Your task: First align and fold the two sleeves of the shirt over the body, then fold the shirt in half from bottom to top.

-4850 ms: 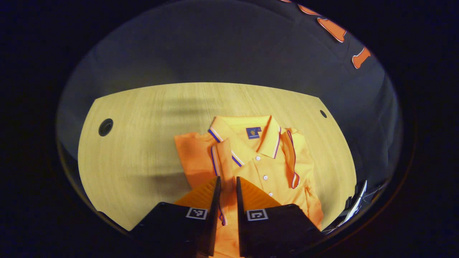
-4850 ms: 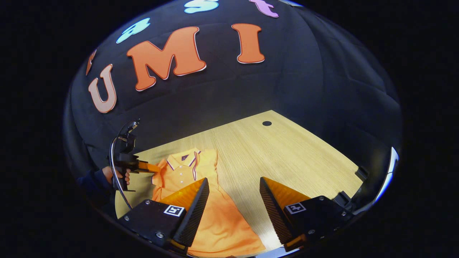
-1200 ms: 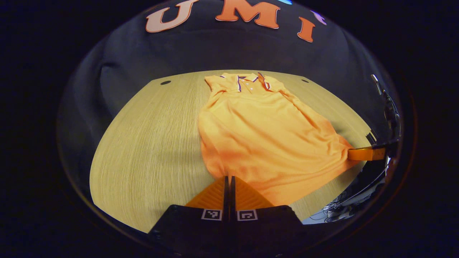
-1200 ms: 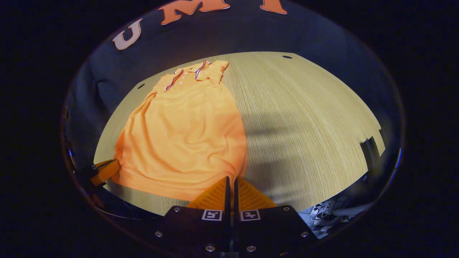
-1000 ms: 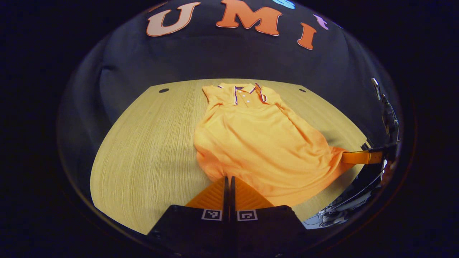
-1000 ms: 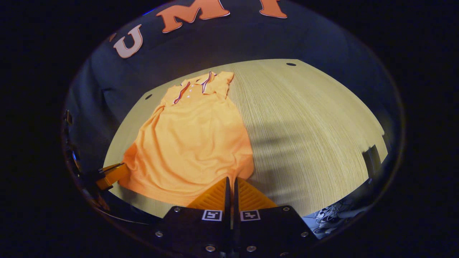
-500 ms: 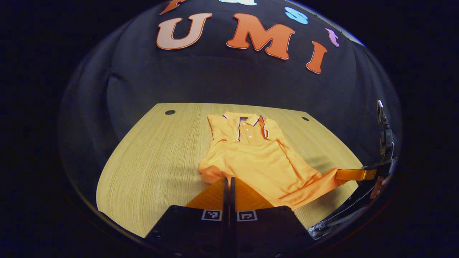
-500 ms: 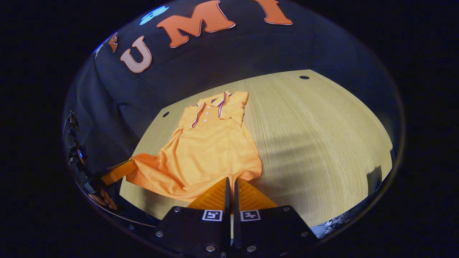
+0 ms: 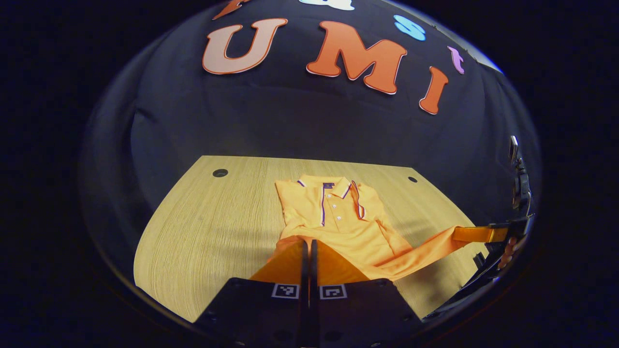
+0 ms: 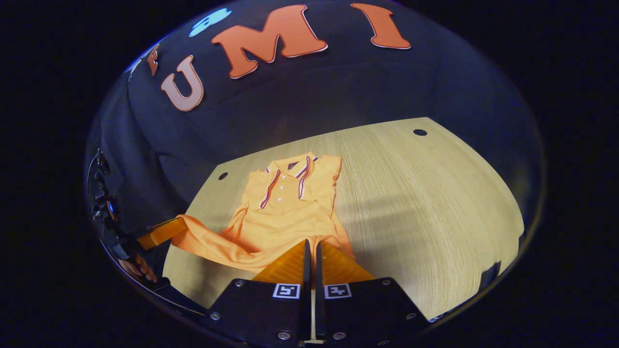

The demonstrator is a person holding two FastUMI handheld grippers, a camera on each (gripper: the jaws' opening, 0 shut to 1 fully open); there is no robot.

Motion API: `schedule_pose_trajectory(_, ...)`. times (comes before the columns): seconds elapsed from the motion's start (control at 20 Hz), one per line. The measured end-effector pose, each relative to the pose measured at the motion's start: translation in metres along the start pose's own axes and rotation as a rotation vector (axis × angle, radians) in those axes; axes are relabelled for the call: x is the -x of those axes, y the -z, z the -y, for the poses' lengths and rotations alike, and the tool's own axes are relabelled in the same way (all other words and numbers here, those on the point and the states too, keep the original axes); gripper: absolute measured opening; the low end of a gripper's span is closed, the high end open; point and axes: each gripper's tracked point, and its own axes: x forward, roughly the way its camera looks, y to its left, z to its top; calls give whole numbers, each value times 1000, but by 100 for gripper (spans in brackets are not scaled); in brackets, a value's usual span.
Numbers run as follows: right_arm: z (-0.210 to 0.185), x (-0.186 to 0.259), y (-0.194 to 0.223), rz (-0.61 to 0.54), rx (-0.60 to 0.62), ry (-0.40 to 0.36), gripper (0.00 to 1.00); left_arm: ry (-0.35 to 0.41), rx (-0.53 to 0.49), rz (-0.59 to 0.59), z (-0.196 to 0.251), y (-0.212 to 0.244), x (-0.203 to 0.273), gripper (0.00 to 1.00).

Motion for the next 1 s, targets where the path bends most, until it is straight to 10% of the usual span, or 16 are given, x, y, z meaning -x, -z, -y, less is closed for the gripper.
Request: schedule_pose_trajectory(1.0, 16, -163, -118, -51, -13, 105, 4, 90, -67, -65, -37, -100, -185, 1)
